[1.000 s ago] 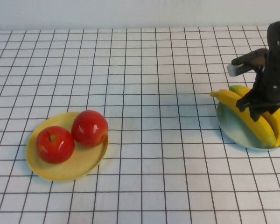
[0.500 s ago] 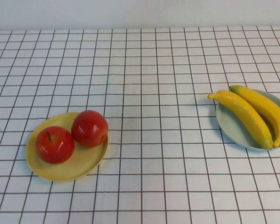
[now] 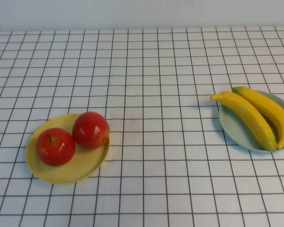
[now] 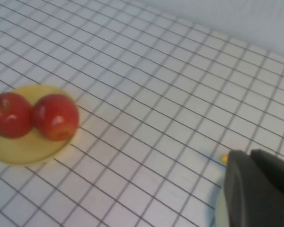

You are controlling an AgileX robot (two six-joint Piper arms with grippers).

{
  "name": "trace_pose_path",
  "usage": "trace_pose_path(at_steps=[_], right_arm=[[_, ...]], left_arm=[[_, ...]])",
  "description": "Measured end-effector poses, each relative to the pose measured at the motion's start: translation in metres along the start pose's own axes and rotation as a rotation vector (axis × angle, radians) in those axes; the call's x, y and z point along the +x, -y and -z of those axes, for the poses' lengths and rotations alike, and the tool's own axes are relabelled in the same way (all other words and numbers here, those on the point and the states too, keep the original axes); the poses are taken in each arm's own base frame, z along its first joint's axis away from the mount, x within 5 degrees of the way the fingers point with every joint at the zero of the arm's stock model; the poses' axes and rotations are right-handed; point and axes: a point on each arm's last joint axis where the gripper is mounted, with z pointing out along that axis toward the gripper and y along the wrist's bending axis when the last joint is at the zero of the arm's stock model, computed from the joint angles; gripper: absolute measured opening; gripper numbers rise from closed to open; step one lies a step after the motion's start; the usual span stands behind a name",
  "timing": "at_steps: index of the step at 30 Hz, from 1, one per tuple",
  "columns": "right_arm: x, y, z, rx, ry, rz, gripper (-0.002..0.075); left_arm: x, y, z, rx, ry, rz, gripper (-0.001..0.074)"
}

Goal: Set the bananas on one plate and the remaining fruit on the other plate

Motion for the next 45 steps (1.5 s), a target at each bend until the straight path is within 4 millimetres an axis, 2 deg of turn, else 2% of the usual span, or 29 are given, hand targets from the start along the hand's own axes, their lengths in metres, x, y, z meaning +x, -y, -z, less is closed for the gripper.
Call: trace_pose_path(at_steps=[8, 16, 22, 29, 34, 40, 45], right_arm=[[0.017, -0.023, 0.030, -0.074, 0.281, 0.053, -0.0014], [0.045, -0.029, 0.043, -0.022, 0.293, 0.173, -0.0015], [0.093, -0.018, 0.033, 0.167, 0.374, 0.132, -0.0015], [0.146, -0.016, 0.025, 0.222, 0.408, 0.016, -0.0015], [0.182, -0.005, 0.015, 0.367, 0.446, -0.038, -0.0015], [0.215, 0.001, 0.011, 0.463, 0.474, -0.067, -0.0015], [0.231, -0.002, 0.009, 0.455, 0.469, -0.069, -0.0015]], left_arm=[[0.000, 0.000, 0.000, 0.000, 0.000, 0.000, -0.0001], [0.000, 0.000, 0.000, 0.000, 0.000, 0.000, -0.0001], [0.000, 0.000, 0.000, -0.001, 0.000, -0.002, -0.0001], [0.000, 0.000, 0.000, -0.001, 0.000, -0.003, -0.0001], [0.000, 0.000, 0.000, -0.003, 0.000, -0.004, -0.0001], [0.000, 0.000, 0.000, -0.003, 0.000, -0.004, -0.0001], [0.000, 0.000, 0.000, -0.003, 0.000, -0.004, -0.0001]])
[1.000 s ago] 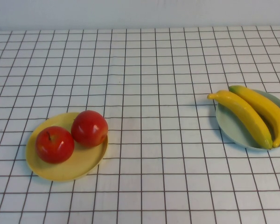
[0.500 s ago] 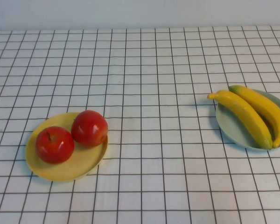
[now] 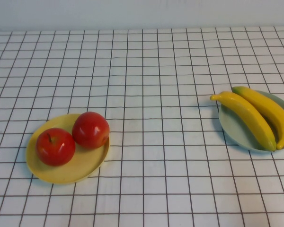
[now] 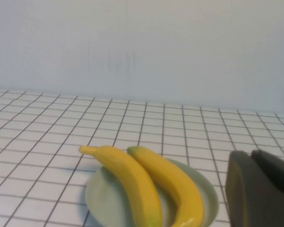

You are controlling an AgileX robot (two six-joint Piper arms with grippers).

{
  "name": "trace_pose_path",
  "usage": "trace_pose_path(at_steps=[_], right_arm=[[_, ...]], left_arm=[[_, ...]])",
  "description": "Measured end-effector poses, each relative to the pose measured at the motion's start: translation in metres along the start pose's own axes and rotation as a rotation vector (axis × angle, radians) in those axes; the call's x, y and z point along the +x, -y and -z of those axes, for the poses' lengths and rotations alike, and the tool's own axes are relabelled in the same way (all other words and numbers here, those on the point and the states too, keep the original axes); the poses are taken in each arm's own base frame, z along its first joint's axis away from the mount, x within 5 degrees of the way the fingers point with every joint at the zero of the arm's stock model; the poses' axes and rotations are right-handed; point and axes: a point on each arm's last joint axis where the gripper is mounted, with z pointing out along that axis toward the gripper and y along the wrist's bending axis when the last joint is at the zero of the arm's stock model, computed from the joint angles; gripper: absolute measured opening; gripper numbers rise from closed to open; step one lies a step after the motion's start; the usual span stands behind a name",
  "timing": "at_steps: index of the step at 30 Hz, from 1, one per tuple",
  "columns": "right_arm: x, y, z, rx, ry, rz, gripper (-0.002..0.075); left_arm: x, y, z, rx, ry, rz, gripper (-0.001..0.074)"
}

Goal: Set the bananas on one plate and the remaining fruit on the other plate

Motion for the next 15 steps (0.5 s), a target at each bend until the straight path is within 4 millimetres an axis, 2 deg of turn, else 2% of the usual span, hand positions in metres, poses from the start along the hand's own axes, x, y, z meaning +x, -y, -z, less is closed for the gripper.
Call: trace_pose_path(at_steps=[4, 11, 15], right_arm=[[0.007, -0.006, 0.003, -0.065, -0.029, 0.060, -0.0015], [0.009, -0.003, 0.005, -0.025, -0.015, -0.116, -0.0015], [0.028, -0.004, 0.009, -0.025, -0.082, -0.203, -0.0015]], left_arm=[[0.000, 0.000, 0.000, 0.000, 0.000, 0.000, -0.0002], [0.000, 0.000, 0.000, 0.000, 0.000, 0.000, -0.0002], [0.000, 0.000, 0.000, 0.000, -0.002, 0.000, -0.0001]])
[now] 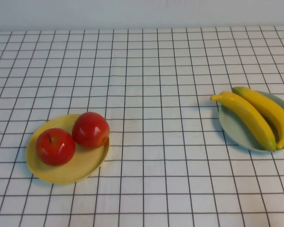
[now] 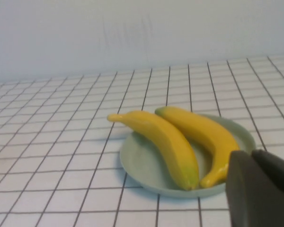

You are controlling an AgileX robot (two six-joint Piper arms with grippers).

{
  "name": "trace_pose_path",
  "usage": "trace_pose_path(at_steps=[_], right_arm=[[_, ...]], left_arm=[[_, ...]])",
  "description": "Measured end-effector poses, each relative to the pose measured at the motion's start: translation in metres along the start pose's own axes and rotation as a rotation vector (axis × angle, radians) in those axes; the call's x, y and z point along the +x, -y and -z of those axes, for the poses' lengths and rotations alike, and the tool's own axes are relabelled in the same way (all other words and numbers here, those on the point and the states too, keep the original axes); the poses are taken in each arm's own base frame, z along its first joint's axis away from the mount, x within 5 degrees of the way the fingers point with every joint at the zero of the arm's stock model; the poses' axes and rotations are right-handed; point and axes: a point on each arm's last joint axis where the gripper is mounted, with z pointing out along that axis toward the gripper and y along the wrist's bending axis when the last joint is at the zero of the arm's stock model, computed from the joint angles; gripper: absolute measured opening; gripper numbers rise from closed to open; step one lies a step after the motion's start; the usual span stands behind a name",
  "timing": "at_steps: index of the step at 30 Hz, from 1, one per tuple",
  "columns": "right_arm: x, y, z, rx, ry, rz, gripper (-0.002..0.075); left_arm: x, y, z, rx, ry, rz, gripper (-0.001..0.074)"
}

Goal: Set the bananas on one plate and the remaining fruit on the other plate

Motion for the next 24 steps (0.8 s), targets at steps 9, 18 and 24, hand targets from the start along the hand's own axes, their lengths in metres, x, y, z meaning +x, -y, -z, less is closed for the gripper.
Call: trace_pose_path(at_steps=[9, 18, 24], right_arm=[[0.013, 0.011, 0.010, 0.169, -0.067, 0.016, -0.0015], [0.026, 0.012, 0.012, 0.174, -0.200, 0.011, -0.0015], [0.027, 0.012, 0.012, 0.162, -0.206, -0.004, -0.0015]], left_arm=[[0.000, 0.000, 0.000, 0.000, 0.000, 0.000, -0.0001], [0.000, 0.000, 0.000, 0.000, 0.000, 0.000, -0.0001], [0.000, 0.000, 0.000, 0.000, 0.000, 0.000, -0.0002]])
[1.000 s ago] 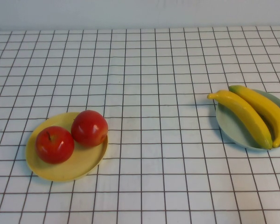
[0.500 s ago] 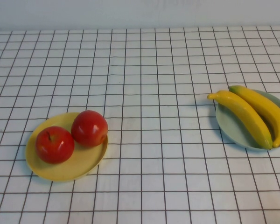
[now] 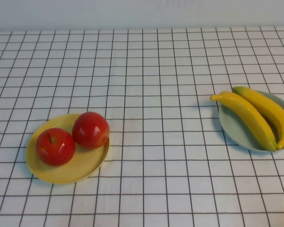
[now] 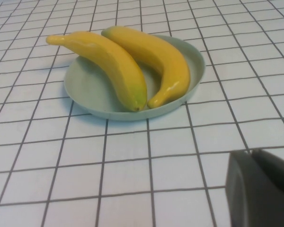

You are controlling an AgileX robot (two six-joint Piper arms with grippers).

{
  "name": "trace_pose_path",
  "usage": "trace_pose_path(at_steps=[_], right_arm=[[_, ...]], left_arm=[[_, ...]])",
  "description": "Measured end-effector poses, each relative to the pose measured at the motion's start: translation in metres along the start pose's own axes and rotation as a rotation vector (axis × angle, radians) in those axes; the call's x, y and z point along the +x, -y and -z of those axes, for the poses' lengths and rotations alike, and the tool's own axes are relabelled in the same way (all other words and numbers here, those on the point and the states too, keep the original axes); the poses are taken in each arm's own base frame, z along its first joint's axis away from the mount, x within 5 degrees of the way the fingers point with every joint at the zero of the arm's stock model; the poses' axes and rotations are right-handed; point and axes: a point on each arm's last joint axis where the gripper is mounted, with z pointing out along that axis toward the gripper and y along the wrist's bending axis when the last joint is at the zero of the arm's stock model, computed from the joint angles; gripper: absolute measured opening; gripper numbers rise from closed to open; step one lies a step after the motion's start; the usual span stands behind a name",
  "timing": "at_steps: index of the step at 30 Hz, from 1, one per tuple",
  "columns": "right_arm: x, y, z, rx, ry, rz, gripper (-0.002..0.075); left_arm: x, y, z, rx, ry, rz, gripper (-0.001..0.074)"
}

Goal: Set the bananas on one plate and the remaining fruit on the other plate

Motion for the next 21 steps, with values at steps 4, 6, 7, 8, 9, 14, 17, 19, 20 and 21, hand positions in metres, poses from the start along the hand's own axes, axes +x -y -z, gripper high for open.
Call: trace_pose_path(at_steps=[4, 6, 7, 8, 9, 14, 17, 19, 20, 21], right_arm=[[0.0000, 0.0000, 0.0000, 0.000, 0.000, 0.000, -0.0015], [0.0000, 0.0000, 0.0000, 0.000, 0.000, 0.000, -0.0015], [0.0000, 0.0000, 0.0000, 0.000, 0.000, 0.000, -0.0015], [0.0000, 0.0000, 0.0000, 0.000, 0.000, 0.000, -0.0015], [0.0000, -0.0002, 0.0000, -0.002, 0.000, -0.005, -0.0015], [0.0001, -0.0003, 0.0000, -0.004, -0.001, -0.010, -0.0015], [0.0001, -0.0004, 0.0000, -0.004, -0.001, -0.012, -0.0015], [0.0001, -0.0004, 0.0000, -0.004, -0.001, -0.012, -0.0015], [0.0001, -0.0004, 0.0000, -0.004, -0.001, -0.012, -0.0015], [0.0001, -0.0004, 0.0000, -0.004, -0.001, -0.012, -0.0015]], left_arm=[[0.0000, 0.0000, 0.0000, 0.000, 0.000, 0.000, -0.0002], [0.0000, 0.0000, 0.0000, 0.000, 0.000, 0.000, -0.0002], [0.0000, 0.0000, 0.0000, 0.000, 0.000, 0.000, -0.0002], [0.0000, 0.0000, 0.0000, 0.000, 0.000, 0.000, -0.0002], [0.0000, 0.0000, 0.0000, 0.000, 0.000, 0.000, -0.0002], [0.0000, 0.0000, 0.0000, 0.000, 0.000, 0.000, -0.0002], [0.0000, 0.0000, 0.0000, 0.000, 0.000, 0.000, -0.0002], [0.0000, 0.0000, 0.0000, 0.000, 0.000, 0.000, -0.0002], [0.0000, 0.0000, 0.0000, 0.000, 0.000, 0.000, -0.0002], [0.0000, 0.0000, 0.0000, 0.000, 0.000, 0.000, -0.0001]])
